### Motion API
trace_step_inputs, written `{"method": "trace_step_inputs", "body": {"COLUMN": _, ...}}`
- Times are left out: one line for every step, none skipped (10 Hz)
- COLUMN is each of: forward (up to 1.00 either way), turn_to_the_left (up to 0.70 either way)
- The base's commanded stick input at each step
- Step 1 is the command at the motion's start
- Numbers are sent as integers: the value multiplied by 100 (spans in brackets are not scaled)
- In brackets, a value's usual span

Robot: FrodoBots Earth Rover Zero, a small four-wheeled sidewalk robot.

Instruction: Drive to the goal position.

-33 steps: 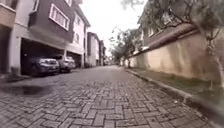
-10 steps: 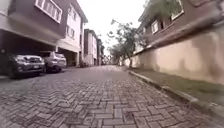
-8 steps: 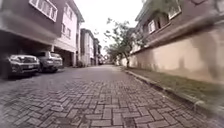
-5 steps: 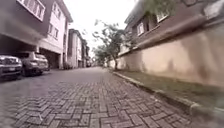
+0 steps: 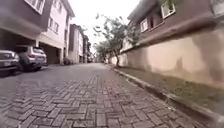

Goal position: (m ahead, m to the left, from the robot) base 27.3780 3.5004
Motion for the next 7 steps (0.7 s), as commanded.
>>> {"method": "trace_step_inputs", "body": {"forward": 69, "turn_to_the_left": 3}}
{"method": "trace_step_inputs", "body": {"forward": 69, "turn_to_the_left": 3}}
{"method": "trace_step_inputs", "body": {"forward": 69, "turn_to_the_left": 3}}
{"method": "trace_step_inputs", "body": {"forward": 69, "turn_to_the_left": 3}}
{"method": "trace_step_inputs", "body": {"forward": 69, "turn_to_the_left": 3}}
{"method": "trace_step_inputs", "body": {"forward": 69, "turn_to_the_left": 3}}
{"method": "trace_step_inputs", "body": {"forward": 69, "turn_to_the_left": 3}}
